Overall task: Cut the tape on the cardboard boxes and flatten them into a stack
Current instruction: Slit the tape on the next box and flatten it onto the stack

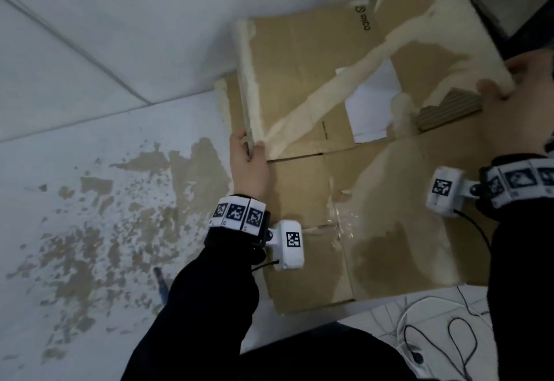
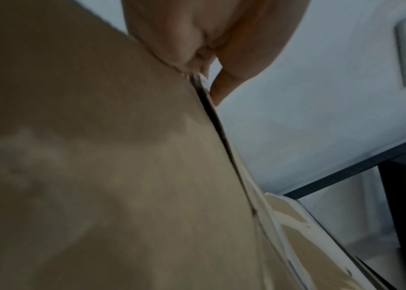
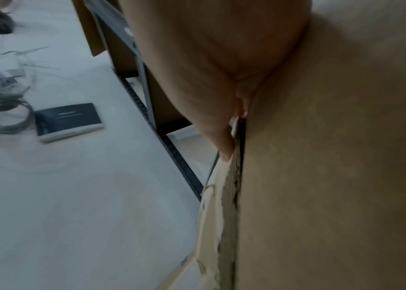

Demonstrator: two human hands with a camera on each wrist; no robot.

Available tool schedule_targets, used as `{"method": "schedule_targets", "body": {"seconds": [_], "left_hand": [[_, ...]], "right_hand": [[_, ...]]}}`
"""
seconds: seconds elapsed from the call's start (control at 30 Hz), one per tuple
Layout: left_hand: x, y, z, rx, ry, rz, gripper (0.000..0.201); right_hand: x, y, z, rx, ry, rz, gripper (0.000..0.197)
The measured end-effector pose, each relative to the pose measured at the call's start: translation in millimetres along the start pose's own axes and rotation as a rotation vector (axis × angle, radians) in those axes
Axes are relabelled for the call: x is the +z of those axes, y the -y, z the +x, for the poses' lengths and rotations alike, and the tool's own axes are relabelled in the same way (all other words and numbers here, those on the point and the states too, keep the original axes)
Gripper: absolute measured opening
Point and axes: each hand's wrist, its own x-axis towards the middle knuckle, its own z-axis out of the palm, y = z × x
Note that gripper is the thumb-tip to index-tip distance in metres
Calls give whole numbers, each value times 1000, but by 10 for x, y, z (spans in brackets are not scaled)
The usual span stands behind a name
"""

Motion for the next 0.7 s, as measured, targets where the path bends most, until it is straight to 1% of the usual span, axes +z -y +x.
{"method": "schedule_targets", "body": {"seconds": [0.07, 0.13, 0.2, 0.27, 0.37, 0.43, 0.5, 0.57, 0.63, 0.67, 0.7], "left_hand": [[53, 56, 59, -16, -12, 45, 32], [81, 158, 94, -25, -65, 88, 32], [48, 263, 109, -31, -133, 142, 33], [-28, 358, 115, -76, -185, 197, 34], [-106, 470, 125, -160, -213, 232, 37], [-107, 500, 140, -169, -248, 240, 37], [-89, 493, 141, -155, -288, 248, 40], [-65, 464, 130, -120, -250, 268, 49], [-35, 428, 145, -86, -119, 312, 66], [-18, 406, 159, -86, -42, 392, 77], [-1, 394, 176, -101, 34, 484, 88]], "right_hand": [[85, 36, -14, -28, 7, -74, 32], [258, 107, -58, -34, 28, -133, 31], [452, 153, -139, -52, 153, -183, 31], [659, 143, -228, -71, 280, -187, 32], [913, 68, -291, -95, 395, -143, 35], [1015, -13, -299, -78, 492, -220, 41], [1067, -78, -374, -36, 630, -317, 56], [1107, -116, -542, 24, 800, -284, 82], [1138, -164, -718, 65, 958, -283, 110], [1151, -196, -766, 63, 989, -307, 117], [1155, -220, -775, 59, 996, -318, 121]]}}
